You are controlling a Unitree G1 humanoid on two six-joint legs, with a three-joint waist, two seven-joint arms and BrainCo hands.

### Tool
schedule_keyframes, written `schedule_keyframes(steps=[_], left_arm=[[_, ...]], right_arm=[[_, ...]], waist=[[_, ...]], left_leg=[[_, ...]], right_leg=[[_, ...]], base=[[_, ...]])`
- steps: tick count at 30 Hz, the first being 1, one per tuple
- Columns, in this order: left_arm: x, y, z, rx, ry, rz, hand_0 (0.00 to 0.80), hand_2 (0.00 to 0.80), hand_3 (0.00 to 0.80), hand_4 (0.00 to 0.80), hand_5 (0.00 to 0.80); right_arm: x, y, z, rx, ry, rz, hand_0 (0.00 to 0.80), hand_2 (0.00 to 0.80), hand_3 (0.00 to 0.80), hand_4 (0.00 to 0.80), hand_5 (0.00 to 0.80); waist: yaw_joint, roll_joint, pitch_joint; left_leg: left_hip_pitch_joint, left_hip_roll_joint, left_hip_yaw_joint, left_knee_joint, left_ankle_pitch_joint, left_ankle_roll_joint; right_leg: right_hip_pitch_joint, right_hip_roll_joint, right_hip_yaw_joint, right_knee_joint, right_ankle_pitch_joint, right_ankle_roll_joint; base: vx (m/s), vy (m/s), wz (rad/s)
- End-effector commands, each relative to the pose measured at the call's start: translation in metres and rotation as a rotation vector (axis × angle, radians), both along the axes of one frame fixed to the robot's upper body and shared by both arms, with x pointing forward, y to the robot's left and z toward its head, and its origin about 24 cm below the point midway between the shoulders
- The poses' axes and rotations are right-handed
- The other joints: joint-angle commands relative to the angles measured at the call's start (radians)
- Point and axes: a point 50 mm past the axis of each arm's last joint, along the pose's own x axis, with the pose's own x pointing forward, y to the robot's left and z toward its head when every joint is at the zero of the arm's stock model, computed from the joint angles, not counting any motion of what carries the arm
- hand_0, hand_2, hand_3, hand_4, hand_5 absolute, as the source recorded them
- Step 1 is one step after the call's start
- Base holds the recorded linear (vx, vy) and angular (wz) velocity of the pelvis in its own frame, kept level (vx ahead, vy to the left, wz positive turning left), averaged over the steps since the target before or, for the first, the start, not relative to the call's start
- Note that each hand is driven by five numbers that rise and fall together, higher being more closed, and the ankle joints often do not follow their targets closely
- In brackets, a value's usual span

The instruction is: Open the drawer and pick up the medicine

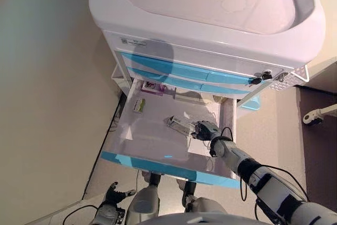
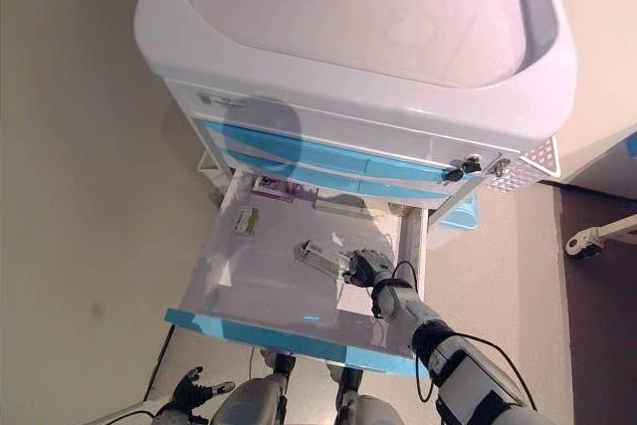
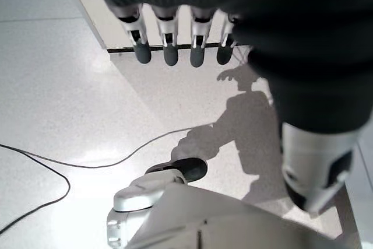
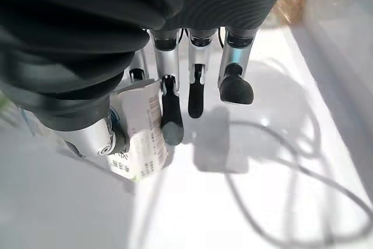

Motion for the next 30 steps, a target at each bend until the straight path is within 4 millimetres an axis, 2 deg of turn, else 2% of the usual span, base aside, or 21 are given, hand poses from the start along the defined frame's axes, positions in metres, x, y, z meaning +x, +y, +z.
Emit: schedule_keyframes(steps=[1,2,4,8,9,13,15,17,19,20,21,24,25,27,28,29,30], left_arm=[[-0.019,0.008,-0.005,0.015,0.08,0.003,0.0,0.0,0.0,0.0,0.0],[-0.019,0.008,-0.005,0.014,0.081,0.003,0.0,0.0,0.0,0.0,0.0],[-0.024,0.015,-0.004,0.014,0.097,0.017,0.0,0.0,0.0,0.0,0.0],[-0.029,0.023,-0.003,0.009,0.118,0.036,0.0,0.0,0.0,0.0,0.0],[-0.029,0.022,-0.003,0.008,0.118,0.036,0.0,0.0,0.0,0.0,0.0],[-0.037,0.027,-0.004,-0.008,0.139,0.048,0.0,0.0,0.0,0.0,0.0],[-0.038,0.027,-0.004,-0.011,0.144,0.049,0.0,0.0,0.0,0.0,0.0],[-0.045,0.03,-0.004,-0.019,0.162,0.061,0.0,0.0,0.0,0.0,0.0],[-0.047,0.03,-0.005,-0.022,0.167,0.059,0.0,0.0,0.0,0.0,0.0],[-0.051,0.031,-0.005,-0.028,0.177,0.069,0.0,0.0,0.0,0.0,0.0],[-0.056,0.033,-0.005,-0.03,0.187,0.078,0.0,0.0,0.0,0.0,0.0],[-0.057,0.033,-0.005,-0.03,0.19,0.079,0.0,0.0,0.0,0.0,0.0],[-0.06,0.034,-0.005,-0.031,0.198,0.085,0.0,0.0,0.0,0.0,0.0],[-0.062,0.034,-0.006,-0.036,0.201,0.092,0.0,0.0,0.0,0.0,0.0],[-0.062,0.034,-0.006,-0.036,0.201,0.092,0.0,0.0,0.0,0.0,0.0],[-0.064,0.034,-0.006,-0.038,0.201,0.096,0.0,0.0,0.0,0.0,0.0],[-0.063,0.034,-0.006,-0.038,0.201,0.096,0.0,0.0,0.0,0.0,0.0]], right_arm=[[0.004,0.014,0.02,0.09,-0.024,0.099,0.8,0.8,0.8,0.8,0.8],[0.004,0.014,0.02,0.09,-0.022,0.098,0.8,0.8,0.8,0.8,0.8],[0.004,0.015,0.046,0.089,-0.069,0.21,0.8,0.8,0.8,0.8,0.8],[-0.001,0.02,0.076,0.124,-0.087,0.345,0.8,0.8,0.8,0.8,0.8],[-0.001,0.019,0.077,0.124,-0.085,0.345,0.8,0.8,0.8,0.8,0.8],[-0.009,0.019,0.117,0.208,-0.064,0.483,0.8,0.8,0.8,0.8,0.8],[-0.011,0.018,0.124,0.238,-0.054,0.5,0.8,0.8,0.8,0.8,0.8],[-0.018,0.016,0.153,0.335,-0.049,0.566,0.8,0.8,0.8,0.8,0.8],[-0.02,0.012,0.161,0.348,-0.044,0.576,0.8,0.8,0.8,0.8,0.8],[-0.024,0.008,0.182,0.379,-0.052,0.618,0.8,0.8,0.8,0.8,0.8],[-0.025,0.001,0.206,0.407,-0.076,0.631,0.8,0.8,0.8,0.8,0.8],[-0.026,-0.002,0.211,0.415,-0.081,0.631,0.8,0.8,0.8,0.8,0.8],[-0.025,-0.01,0.229,0.436,-0.125,0.62,0.8,0.8,0.8,0.8,0.8],[-0.023,-0.02,0.243,0.447,-0.171,0.584,0.8,0.8,0.8,0.8,0.8],[-0.023,-0.02,0.243,0.447,-0.171,0.584,0.8,0.8,0.8,0.8,0.8],[-0.016,-0.032,0.254,0.444,-0.226,0.522,0.8,0.8,0.8,0.8,0.8],[-0.016,-0.032,0.254,0.444,-0.226,0.522,0.8,0.8,0.8,0.8,0.8]], waist=[[-0.006,-0.028,-0.065],[-0.006,-0.028,-0.065],[-0.011,-0.04,-0.077],[-0.017,-0.054,-0.095],[-0.017,-0.054,-0.095],[-0.019,-0.066,-0.12],[-0.02,-0.068,-0.125],[-0.023,-0.075,-0.142],[-0.023,-0.076,-0.149],[-0.024,-0.082,-0.161],[-0.025,-0.087,-0.174],[-0.025,-0.088,-0.178],[-0.029,-0.094,-0.191],[-0.031,-0.098,-0.2],[-0.031,-0.098,-0.2],[-0.033,-0.102,-0.205],[-0.033,-0.102,-0.205]], left_leg=[[-0.022,-0.024,0.022,-0.01,-0.014,0.009],[-0.021,-0.024,0.022,-0.01,-0.014,0.009],[-0.01,-0.02,0.031,-0.01,-0.019,0.007],[0.004,-0.014,0.043,-0.01,-0.024,0.004],[0.004,-0.014,0.044,-0.01,-0.024,0.004],[0.022,-0.008,0.055,-0.01,-0.03,-0.001],[0.026,-0.008,0.056,-0.01,-0.03,-0.002],[0.036,-0.006,0.058,-0.01,-0.032,-0.005],[0.04,-0.006,0.058,-0.01,-0.034,-0.006],[0.045,-0.005,0.061,-0.01,-0.034,-0.008],[0.048,-0.004,0.064,-0.01,-0.034,-0.01],[0.049,-0.003,0.065,-0.01,-0.034,-0.011],[0.051,-0.002,0.068,-0.01,-0.034,-0.013],[0.053,-0.001,0.069,-0.01,-0.035,-0.014],[0.053,-0.001,0.069,-0.01,-0.035,-0.014],[0.055,0.0,0.068,-0.01,-0.035,-0.014],[0.056,0.0,0.068,-0.01,-0.036,-0.014]], right_leg=[[-0.066,-0.003,0.025,0.075,0.031,0.05],[-0.066,-0.003,0.025,0.075,0.031,0.05],[-0.056,0.0,0.032,0.07,0.031,0.05],[-0.044,0.006,0.043,0.063,0.032,0.05],[-0.044,0.006,0.043,0.063,0.032,0.05],[-0.025,0.01,0.05,0.055,0.031,0.05],[-0.022,0.01,0.049,0.055,0.031,0.05],[-0.011,0.011,0.049,0.051,0.029,0.051],[-0.007,0.011,0.048,0.051,0.029,0.051],[0.0,0.011,0.047,0.049,0.029,0.052],[0.004,0.012,0.047,0.047,0.029,0.052],[0.006,0.012,0.047,0.046,0.029,0.052],[0.007,0.013,0.046,0.044,0.031,0.054],[0.009,0.013,0.045,0.043,0.033,0.054],[0.009,0.013,0.045,0.043,0.033,0.054],[0.01,0.013,0.042,0.046,0.033,0.055],[0.011,0.013,0.042,0.046,0.033,0.055]], base=[[0.015,-0.022,-0.1],[0.015,-0.033,-0.09],[0.013,-0.032,-0.07],[0.007,-0.022,-0.11],[0.022,-0.016,-0.09],[0.027,-0.015,-0.07],[0.0,0.0,0.0],[0.031,-0.007,-0.03],[0.022,-0.003,0.0],[0.038,-0.004,0.0],[0.038,-0.004,0.0],[0.0,0.0,0.0],[0.025,-0.002,-0.07],[0.023,0.001,-0.05],[0.0,0.0,0.0],[0.0,0.0,0.0],[0.0,0.0,0.0]])
